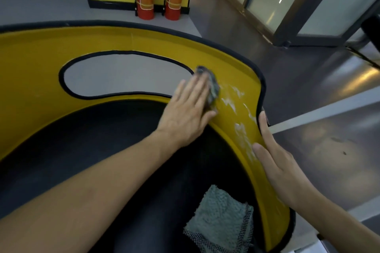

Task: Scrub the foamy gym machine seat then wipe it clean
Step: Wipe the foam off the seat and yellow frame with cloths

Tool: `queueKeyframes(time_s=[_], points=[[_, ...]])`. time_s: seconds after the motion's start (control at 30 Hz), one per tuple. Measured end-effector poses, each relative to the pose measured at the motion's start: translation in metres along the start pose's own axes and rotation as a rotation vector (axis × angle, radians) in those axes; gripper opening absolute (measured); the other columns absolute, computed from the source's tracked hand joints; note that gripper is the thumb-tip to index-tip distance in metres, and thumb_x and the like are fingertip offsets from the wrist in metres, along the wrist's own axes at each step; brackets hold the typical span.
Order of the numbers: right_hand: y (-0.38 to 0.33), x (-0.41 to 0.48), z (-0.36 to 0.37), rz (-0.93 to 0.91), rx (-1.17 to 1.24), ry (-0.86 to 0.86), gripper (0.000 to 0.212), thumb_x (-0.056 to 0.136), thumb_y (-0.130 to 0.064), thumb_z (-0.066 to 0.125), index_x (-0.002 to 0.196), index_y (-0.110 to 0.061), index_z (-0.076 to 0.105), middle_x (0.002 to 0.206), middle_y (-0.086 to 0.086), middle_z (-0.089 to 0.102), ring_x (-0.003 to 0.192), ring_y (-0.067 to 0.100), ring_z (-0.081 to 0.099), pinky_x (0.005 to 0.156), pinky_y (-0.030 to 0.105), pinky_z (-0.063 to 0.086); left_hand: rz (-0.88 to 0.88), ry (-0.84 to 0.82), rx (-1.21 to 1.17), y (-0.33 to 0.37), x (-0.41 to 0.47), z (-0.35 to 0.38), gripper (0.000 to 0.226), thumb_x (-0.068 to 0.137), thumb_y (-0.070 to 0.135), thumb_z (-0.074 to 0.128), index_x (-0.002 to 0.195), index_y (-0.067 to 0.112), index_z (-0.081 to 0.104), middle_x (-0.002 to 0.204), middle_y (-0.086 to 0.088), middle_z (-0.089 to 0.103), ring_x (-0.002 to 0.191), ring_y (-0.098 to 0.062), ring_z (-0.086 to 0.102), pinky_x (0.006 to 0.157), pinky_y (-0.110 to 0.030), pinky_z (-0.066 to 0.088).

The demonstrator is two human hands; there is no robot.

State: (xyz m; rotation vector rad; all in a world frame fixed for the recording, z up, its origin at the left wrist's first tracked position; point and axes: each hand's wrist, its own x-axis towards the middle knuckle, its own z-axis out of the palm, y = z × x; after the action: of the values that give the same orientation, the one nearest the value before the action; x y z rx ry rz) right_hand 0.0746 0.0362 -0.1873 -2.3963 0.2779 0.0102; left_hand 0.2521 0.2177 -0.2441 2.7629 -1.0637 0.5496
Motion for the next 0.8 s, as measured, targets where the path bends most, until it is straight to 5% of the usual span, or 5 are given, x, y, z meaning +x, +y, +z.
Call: queueKeyframes(time_s=[0.3,0.5,0.7,0.8], points=[[0.002,-0.001,-0.001,-0.006,-0.020,-0.014,0.064,0.091,-0.068,0.024,0.143,-0.072,-0.012,0.139,-0.053,0.007,0.138,-0.011,0.017,0.115,0.021,0.015,-0.459,0.115,-0.072,-0.004,0.020,-0.023,0.082,0.105,0.057,0.017,0.158,-0.005,0.007,0.167,-0.022,-0.007,0.155,-0.034,-0.008,0.126,-0.049,0.003],[-0.002,0.000,0.000,-0.006,-0.005,-0.009,0.066,0.089,-0.070,0.024,0.145,-0.070,-0.010,0.133,-0.056,0.009,0.132,-0.012,0.022,0.109,0.021,0.021,-0.054,-0.019,-0.062,0.026,-0.004,0.004,0.075,0.107,0.053,0.016,0.159,0.000,0.005,0.168,-0.017,-0.009,0.155,-0.028,-0.011,0.126,-0.046,0.001],[0.003,0.000,0.000,0.011,-0.005,-0.013,0.064,0.091,-0.068,0.024,0.145,-0.071,-0.011,0.147,-0.041,0.013,0.135,-0.007,0.021,0.113,0.023,0.017,-0.349,0.164,-0.062,-0.011,0.024,-0.021,0.078,0.106,0.052,0.020,0.158,-0.004,0.008,0.167,-0.022,-0.003,0.155,-0.034,-0.003,0.126,-0.049,0.005],[0.001,0.000,0.000,0.007,-0.004,-0.010,0.064,0.091,-0.068,0.025,0.145,-0.070,-0.011,0.146,-0.044,0.012,0.134,-0.009,0.020,0.113,0.022,0.018,-0.296,0.113,-0.061,-0.001,0.016,-0.017,0.078,0.106,0.050,0.023,0.158,-0.004,0.005,0.167,-0.022,-0.005,0.155,-0.034,-0.006,0.126,-0.049,0.006]])
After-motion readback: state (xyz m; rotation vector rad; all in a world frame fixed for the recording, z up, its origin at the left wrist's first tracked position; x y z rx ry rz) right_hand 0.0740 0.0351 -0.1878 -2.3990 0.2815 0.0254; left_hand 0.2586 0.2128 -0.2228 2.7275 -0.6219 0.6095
